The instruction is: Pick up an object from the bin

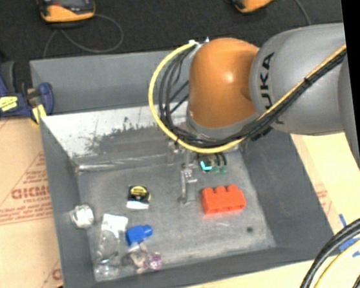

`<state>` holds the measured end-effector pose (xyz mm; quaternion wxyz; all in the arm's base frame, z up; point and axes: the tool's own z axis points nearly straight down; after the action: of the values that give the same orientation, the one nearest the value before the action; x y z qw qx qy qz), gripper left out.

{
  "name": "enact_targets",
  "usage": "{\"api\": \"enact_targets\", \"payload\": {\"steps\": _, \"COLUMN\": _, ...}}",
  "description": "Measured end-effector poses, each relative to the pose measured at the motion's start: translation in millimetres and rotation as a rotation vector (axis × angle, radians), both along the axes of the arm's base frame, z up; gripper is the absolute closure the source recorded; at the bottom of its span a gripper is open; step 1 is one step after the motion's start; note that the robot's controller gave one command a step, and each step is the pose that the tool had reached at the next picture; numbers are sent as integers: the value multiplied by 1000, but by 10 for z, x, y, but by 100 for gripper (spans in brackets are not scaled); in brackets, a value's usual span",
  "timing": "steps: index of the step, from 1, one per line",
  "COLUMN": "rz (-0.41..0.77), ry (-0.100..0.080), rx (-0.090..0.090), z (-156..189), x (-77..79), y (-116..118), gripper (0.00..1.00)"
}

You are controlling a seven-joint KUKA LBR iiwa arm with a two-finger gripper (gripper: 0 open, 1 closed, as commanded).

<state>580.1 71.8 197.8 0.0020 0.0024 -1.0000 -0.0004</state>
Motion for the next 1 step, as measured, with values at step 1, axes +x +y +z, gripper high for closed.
{"api": "enact_targets", "payload": {"steps": 1, "rz": 102, "ry": -1, "rx": -1, "z": -1318, "x": 292, "y": 490, "gripper": 0}}
